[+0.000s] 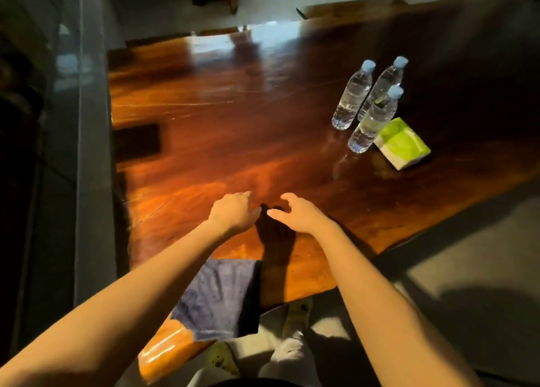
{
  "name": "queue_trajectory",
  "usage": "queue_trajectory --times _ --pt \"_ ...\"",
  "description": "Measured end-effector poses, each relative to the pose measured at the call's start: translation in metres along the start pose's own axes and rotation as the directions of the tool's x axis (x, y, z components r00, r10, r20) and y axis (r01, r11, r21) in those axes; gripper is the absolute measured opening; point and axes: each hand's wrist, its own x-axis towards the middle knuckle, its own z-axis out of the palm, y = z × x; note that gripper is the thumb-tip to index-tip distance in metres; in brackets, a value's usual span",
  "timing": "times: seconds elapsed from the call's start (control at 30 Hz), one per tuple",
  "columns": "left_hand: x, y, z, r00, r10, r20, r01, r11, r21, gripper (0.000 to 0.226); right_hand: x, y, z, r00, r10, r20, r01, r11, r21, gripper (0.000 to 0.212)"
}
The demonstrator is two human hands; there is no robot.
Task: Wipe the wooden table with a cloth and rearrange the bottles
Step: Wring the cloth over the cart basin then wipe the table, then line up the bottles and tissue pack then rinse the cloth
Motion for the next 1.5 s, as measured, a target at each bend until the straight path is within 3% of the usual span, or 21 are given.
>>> queue_trajectory --times 0.17,0.27,0.43,0.6,0.8,0.93,1.1,1.2,1.27,1.37,1.5 --pt "0.058 0.052 -0.029 0.996 0.082 0.023 -0.083 0.996 0.021 0.053 0.022 0.031 -0.086 0.988 0.075 0.136 -0.071 0.997 -0.037 0.087" --pt "0.092 0.091 -0.043 0.991 0.129 0.028 -0.129 0.992 0.014 0.052 0.037 0.06 -0.134 0.984 0.119 0.129 -0.113 0.992 -0.047 0.088" --pt "0.143 0.152 -0.05 0.986 0.166 -0.008 -0.165 0.984 0.068 0.06 0.062 0.112 -0.197 0.983 0.177 -0.057 -0.179 0.983 -0.048 0.093" --pt "0.195 0.199 -0.049 0.98 0.182 -0.08 -0.176 0.981 0.08 0.072 0.092 0.151 -0.234 0.921 0.231 -0.312 -0.252 0.967 -0.028 0.098" --pt "0.257 0.233 -0.049 0.97 0.106 -0.22 -0.122 0.991 -0.058 0.085 0.135 0.181 -0.252 0.877 0.101 -0.47 -0.061 0.993 0.1 0.113" --pt "0.298 0.238 -0.051 0.965 0.048 -0.258 -0.103 0.973 -0.205 0.094 0.159 0.191 -0.249 0.874 -0.002 -0.486 0.123 0.968 0.217 0.114" --pt "0.337 0.244 -0.052 0.977 0.044 -0.206 -0.164 0.772 -0.614 0.107 0.178 0.192 -0.238 0.888 -0.099 -0.448 0.36 0.756 0.547 0.094" --pt "0.35 0.248 -0.047 0.978 0.046 -0.202 -0.185 0.637 -0.748 0.101 0.186 0.192 -0.229 0.895 -0.057 -0.443 0.369 0.652 0.662 0.08" --pt "0.357 0.251 -0.043 0.974 0.018 -0.224 -0.19 0.595 -0.781 0.089 0.192 0.193 -0.224 0.894 -0.025 -0.447 0.354 0.65 0.672 0.074" --pt "0.363 0.255 -0.043 0.971 -0.041 -0.234 -0.167 0.583 -0.795 0.075 0.197 0.19 -0.218 0.871 0.011 -0.491 0.36 0.664 0.655 0.071" --pt "0.357 0.259 -0.046 0.96 -0.066 -0.273 -0.169 0.641 -0.749 0.063 0.2 0.188 -0.215 0.867 0.043 -0.497 0.362 0.632 0.685 0.072"
